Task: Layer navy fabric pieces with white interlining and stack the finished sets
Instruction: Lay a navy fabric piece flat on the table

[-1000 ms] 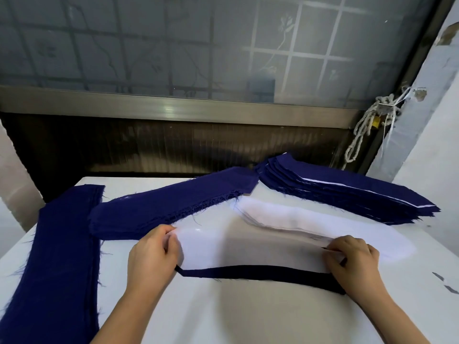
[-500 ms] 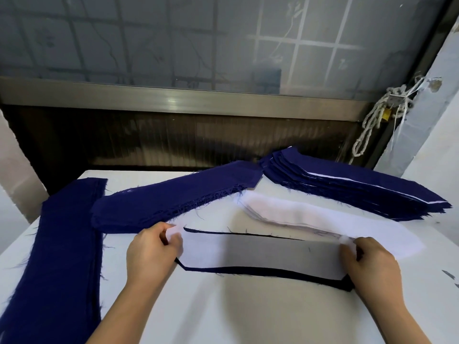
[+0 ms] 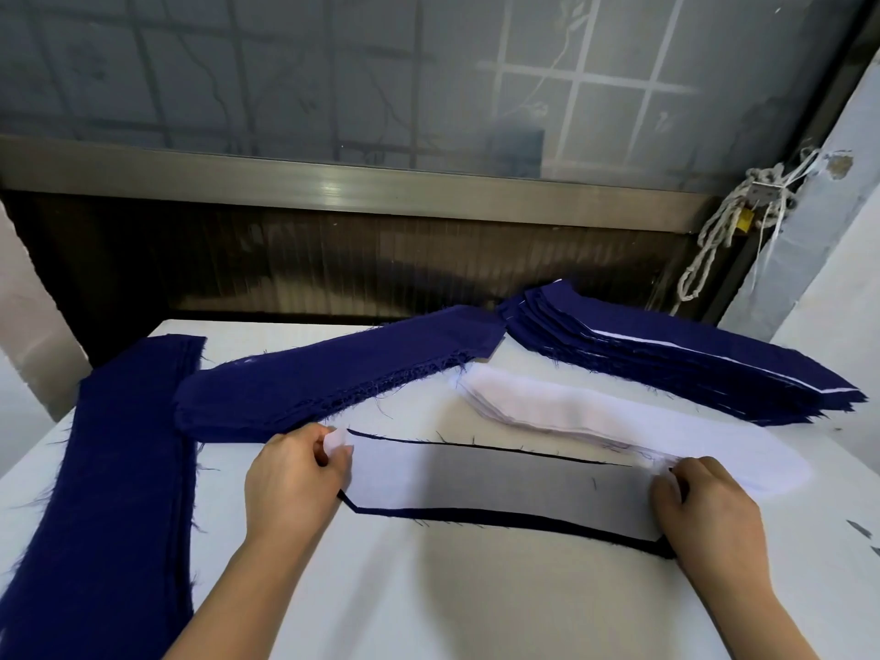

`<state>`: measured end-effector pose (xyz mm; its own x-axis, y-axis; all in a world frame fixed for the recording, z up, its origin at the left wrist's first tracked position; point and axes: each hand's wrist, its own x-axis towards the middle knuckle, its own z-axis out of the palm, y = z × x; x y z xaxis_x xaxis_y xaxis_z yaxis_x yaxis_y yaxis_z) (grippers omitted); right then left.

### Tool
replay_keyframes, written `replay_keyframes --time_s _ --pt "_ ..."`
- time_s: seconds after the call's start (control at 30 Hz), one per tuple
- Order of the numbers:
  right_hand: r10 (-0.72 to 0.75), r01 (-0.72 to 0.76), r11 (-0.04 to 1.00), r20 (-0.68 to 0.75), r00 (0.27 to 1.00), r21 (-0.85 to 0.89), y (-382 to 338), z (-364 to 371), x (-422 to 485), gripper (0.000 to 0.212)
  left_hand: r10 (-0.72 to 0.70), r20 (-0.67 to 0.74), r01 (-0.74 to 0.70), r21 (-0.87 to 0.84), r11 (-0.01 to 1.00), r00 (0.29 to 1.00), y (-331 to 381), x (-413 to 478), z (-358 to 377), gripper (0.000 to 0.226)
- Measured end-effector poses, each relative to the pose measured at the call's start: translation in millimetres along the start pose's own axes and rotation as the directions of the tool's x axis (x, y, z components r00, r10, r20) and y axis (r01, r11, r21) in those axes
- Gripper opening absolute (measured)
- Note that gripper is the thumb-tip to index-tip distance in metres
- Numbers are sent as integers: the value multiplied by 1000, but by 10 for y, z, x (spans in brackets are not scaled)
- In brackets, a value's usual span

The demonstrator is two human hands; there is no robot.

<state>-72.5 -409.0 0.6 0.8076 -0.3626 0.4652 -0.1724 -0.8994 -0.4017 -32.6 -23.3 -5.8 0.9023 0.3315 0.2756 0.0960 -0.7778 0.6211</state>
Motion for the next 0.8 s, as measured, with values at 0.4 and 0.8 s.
replay_keyframes --time_s 0.4,0.8 --pt "68 -68 996 -2 998 62 -49 -19 -13 17 3 -6 -3 -12 1000 1000 5 3 8 25" --pt "58 -59 998 -143 988 -5 -69 -46 -25 28 150 -167 -170 -112 979 975 -2 -50 -9 14"
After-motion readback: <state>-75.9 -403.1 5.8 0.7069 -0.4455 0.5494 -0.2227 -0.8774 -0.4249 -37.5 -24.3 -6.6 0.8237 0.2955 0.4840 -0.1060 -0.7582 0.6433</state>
